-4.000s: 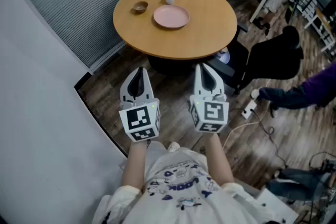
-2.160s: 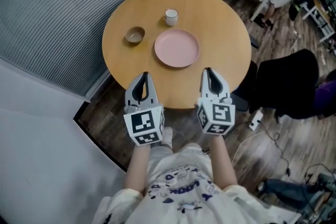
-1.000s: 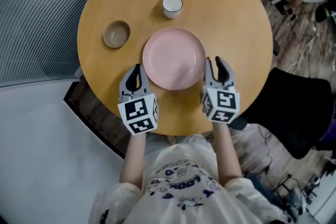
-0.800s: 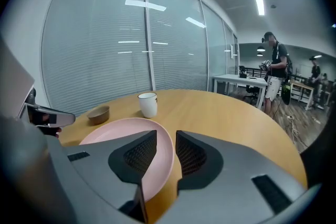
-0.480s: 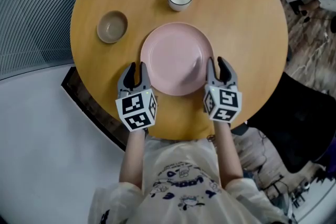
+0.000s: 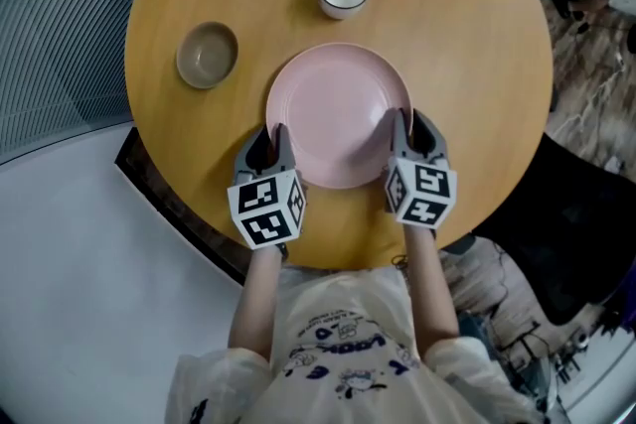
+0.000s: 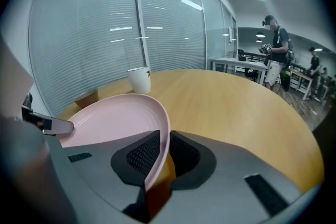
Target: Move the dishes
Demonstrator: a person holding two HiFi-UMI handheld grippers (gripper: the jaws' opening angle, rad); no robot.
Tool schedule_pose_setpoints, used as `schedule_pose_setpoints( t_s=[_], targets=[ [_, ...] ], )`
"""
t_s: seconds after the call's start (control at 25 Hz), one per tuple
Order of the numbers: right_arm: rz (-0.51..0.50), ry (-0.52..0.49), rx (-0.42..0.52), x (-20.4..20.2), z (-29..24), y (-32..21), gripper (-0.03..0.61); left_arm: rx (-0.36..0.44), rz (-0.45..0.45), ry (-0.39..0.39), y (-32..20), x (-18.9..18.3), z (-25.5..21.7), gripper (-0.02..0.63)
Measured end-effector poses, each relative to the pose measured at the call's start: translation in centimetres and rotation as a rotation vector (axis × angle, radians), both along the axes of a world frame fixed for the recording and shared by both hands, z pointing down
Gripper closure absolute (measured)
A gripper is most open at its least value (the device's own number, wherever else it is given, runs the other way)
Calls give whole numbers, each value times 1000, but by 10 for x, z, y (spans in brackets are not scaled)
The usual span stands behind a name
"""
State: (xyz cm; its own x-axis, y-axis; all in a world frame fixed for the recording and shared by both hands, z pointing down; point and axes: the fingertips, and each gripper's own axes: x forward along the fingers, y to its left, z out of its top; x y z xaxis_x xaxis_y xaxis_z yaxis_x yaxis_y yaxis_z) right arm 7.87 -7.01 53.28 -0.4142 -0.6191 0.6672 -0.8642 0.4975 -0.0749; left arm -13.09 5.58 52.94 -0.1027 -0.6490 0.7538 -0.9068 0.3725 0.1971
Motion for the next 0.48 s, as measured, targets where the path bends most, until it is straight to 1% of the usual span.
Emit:
schedule_pose_setpoints(
  t_s=[0.04, 0.12, 0.24, 0.36, 0.48],
  targets=[
    [13, -1, -4, 0, -1, -1, 528, -2, 2, -1, -1, -1, -1, 540],
    [36, -6, -11, 2, -3, -1, 532, -4, 11, -8, -3, -3, -4, 557],
    [71, -7, 6, 6, -14, 0, 532, 10, 49, -16, -9, -3, -15, 557],
    [126, -12, 36, 17, -32, -1, 532, 47, 109, -24, -23, 2, -31, 557],
    [192, -11, 67, 33, -53, -5, 532, 99, 171, -20, -48, 9, -50, 557]
  ],
)
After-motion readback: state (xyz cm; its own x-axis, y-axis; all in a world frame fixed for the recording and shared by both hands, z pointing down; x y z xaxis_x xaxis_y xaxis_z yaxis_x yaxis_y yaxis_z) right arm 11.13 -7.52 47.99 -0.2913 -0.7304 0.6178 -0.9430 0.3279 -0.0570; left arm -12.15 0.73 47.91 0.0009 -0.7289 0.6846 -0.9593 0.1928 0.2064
